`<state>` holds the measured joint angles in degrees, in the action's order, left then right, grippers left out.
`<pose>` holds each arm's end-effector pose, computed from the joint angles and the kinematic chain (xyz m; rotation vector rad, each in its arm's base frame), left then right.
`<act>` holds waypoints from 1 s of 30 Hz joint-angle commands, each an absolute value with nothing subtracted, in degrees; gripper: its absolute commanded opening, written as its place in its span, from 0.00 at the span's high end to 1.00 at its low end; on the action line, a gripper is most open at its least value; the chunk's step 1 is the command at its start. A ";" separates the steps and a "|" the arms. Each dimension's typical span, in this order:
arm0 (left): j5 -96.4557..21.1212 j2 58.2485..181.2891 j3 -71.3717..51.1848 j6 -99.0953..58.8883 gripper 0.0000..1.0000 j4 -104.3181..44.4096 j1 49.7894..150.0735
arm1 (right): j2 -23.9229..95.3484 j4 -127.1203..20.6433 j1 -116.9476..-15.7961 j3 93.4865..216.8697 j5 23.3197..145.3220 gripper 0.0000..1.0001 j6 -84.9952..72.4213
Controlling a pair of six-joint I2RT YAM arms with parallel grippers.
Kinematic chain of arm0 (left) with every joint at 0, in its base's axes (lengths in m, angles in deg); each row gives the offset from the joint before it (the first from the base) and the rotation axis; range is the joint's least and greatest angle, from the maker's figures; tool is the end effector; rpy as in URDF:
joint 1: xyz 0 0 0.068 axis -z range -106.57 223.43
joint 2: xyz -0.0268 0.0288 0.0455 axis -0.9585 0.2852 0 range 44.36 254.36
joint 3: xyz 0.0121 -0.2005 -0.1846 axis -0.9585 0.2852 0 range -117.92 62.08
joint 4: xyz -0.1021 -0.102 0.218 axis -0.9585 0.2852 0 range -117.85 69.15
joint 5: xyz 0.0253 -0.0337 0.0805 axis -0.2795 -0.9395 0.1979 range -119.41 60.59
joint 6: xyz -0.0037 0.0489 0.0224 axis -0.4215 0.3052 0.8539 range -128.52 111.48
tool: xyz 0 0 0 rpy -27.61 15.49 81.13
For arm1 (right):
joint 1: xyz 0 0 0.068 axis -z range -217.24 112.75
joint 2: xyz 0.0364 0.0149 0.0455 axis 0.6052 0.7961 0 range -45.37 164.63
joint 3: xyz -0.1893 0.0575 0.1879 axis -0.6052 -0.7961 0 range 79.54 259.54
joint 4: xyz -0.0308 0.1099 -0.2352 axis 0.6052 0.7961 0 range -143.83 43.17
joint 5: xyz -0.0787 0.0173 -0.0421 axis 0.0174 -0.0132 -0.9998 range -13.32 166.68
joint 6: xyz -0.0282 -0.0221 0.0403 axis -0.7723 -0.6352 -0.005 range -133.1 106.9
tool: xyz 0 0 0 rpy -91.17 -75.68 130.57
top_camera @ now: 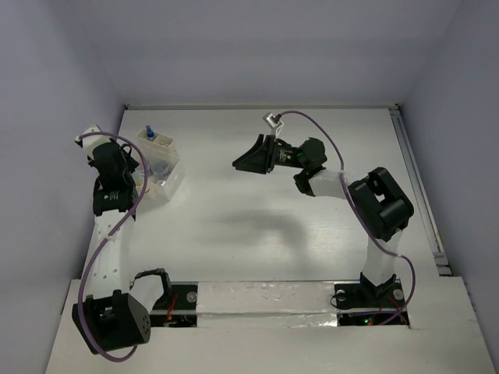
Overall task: Sort the stationery into containers
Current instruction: Place the pen in the storage box, then reset both arms
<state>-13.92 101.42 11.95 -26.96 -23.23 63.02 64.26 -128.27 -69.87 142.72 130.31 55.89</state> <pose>0.2273 0.0515 0.3434 -0.6262 1.6524 0.1378 0.3255 0.2425 0.2706 -0.5934 1.4774 1.9603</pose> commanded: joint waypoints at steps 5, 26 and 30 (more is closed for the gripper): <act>-13.67 97.72 12.15 -26.54 0.47 -24.77 64.12 | 60.02 -149.99 -69.59 141.51 131.17 0.26 54.31; -37.13 79.88 8.38 -31.46 0.01 -31.53 70.18 | 36.52 -109.79 -69.59 138.43 127.33 0.00 25.00; -42.22 74.52 8.81 -33.13 0.01 -34.26 70.18 | 24.35 -90.51 -69.59 139.48 112.40 0.00 10.91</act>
<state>-35.69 77.62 10.88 -31.09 -28.56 70.08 32.85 -105.95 -69.82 137.67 124.05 26.80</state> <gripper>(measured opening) 0.990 0.996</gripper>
